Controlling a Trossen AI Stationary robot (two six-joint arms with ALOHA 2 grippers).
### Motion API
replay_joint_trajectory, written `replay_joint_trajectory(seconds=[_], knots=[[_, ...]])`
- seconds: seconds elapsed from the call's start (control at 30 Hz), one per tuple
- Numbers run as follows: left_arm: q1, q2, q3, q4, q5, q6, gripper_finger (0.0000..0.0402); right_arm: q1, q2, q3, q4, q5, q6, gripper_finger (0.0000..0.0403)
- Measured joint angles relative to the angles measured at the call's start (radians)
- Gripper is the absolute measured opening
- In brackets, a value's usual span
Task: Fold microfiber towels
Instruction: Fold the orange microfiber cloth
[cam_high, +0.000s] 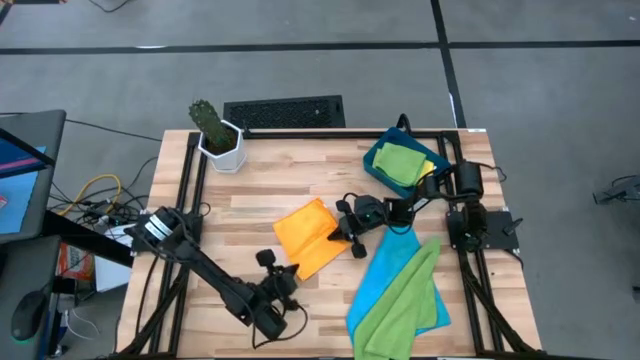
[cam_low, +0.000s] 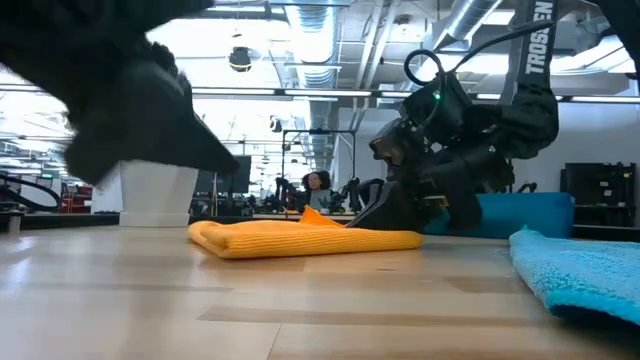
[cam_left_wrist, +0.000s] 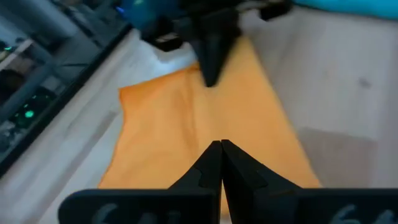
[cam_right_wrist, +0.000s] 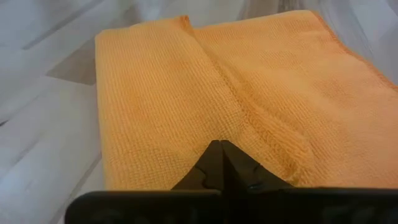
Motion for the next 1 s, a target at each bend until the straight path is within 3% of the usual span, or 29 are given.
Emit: replay_joint_trajectory(seconds=[0.2,0.37,0.63,0.83,0.9,1.0], knots=[[0.035,0.001,-0.194,0.255,-0.031,-0.103,0.0,0.007,0.0,0.0,0.0,0.01,0.004,0.0031],[0.036,0.0,-0.319,0.515,0.019,-0.04,0.0,0.013,0.0,-0.001,-0.003,0.025,0.004,0.0026],[0.036,-0.007,-0.365,0.489,0.052,-0.127,0.0,0.013,0.0,-0.001,-0.008,0.025,0.005,0.0026],[0.028,-0.042,-0.29,0.4,0.088,-0.068,0.0,0.013,0.0,-0.001,-0.01,0.026,0.005,0.0029],[0.027,-0.067,-0.246,0.365,0.065,-0.045,0.0,0.013,0.0,-0.001,-0.01,0.026,0.004,0.0026],[0.018,-0.076,-0.216,0.394,-0.075,-0.032,0.0,0.013,0.0,-0.001,-0.01,0.026,0.005,0.0024]])
